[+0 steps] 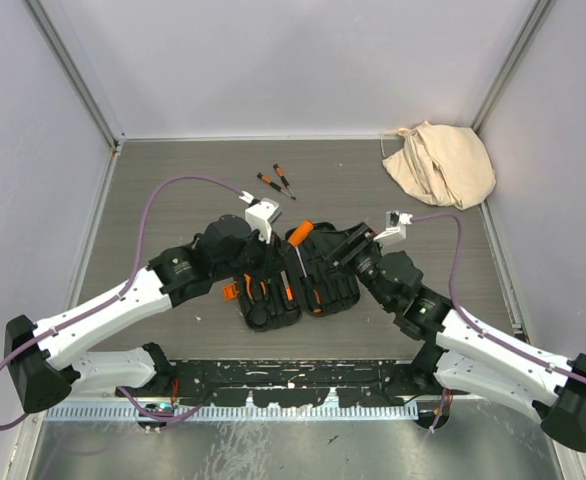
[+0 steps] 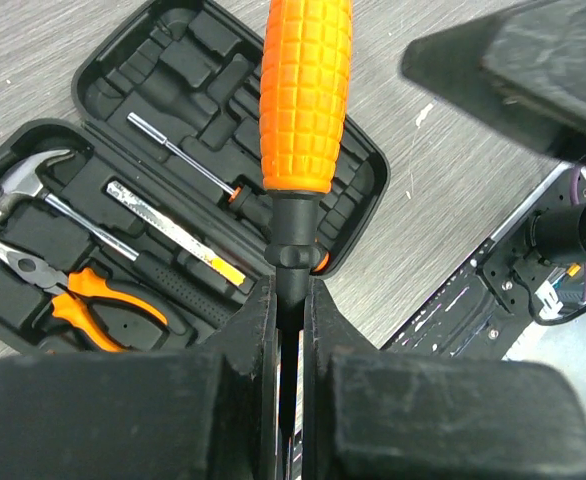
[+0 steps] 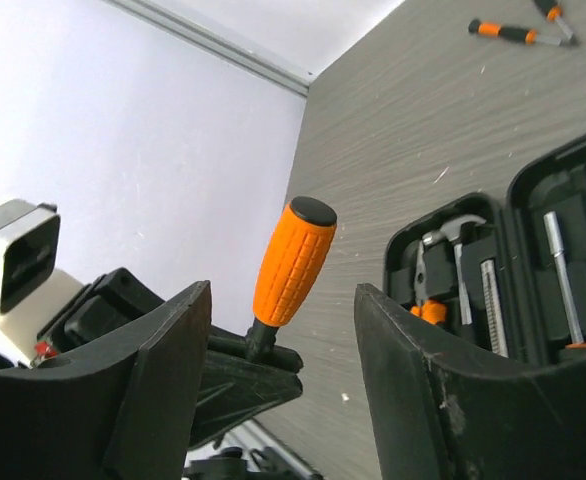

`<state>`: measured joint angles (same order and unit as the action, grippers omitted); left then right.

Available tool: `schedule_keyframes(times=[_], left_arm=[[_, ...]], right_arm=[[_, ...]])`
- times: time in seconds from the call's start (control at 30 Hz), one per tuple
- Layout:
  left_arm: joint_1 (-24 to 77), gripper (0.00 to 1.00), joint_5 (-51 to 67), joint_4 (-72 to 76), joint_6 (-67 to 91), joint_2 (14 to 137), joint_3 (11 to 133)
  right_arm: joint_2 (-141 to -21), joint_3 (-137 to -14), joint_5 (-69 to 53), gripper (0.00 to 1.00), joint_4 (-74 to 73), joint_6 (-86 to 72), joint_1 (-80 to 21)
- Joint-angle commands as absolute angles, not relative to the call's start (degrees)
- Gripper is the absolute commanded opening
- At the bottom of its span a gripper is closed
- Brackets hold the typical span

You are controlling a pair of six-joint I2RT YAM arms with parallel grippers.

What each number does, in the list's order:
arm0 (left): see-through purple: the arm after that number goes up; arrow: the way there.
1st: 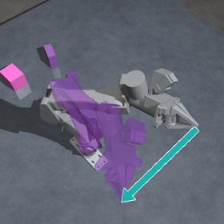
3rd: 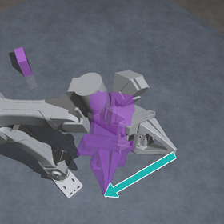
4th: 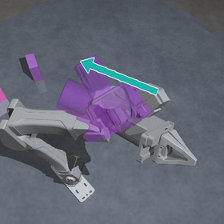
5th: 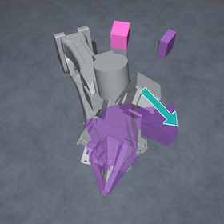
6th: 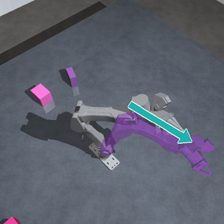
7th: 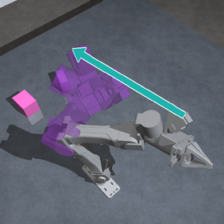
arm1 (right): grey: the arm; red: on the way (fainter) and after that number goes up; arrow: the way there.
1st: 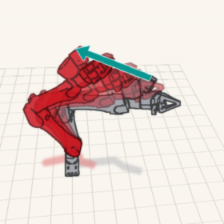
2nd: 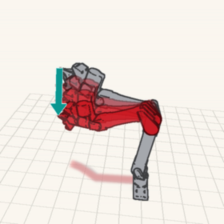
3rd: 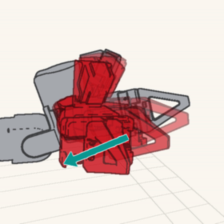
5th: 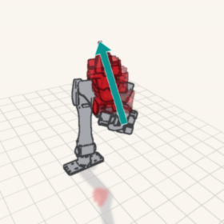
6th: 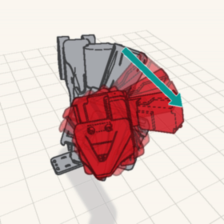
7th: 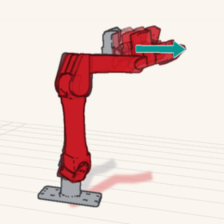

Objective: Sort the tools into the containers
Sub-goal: Adjust the screwdriver.

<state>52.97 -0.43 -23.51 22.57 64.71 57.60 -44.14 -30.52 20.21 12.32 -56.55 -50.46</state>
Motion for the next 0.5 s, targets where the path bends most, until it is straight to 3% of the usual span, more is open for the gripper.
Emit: schedule_keyframes(times=[0.0,0.27,0.37,0.47], left_arm=[[53.0,0.0,-0.2,-17.4,23.2,65.3,58.6],[53.0,0.0,1.4,-16.8,23.5,67.1,59.1],[53.0,0.0,1.6,-16.3,23.6,66.9,59.0],[53.0,0.0,1.8,-16.3,23.6,66.9,58.7]], right_arm=[[-49.7,-30.9,20.6,0.64,21.9,-71.6,-50.5],[-58.6,-32.3,14.2,0.59,30.0,-75.2,-50.5],[-59.6,-32.7,14.3,0.48,29.5,-75.6,-50.5],[-59.6,-32.6,14.9,0.31,28.7,-74.9,-50.5]])
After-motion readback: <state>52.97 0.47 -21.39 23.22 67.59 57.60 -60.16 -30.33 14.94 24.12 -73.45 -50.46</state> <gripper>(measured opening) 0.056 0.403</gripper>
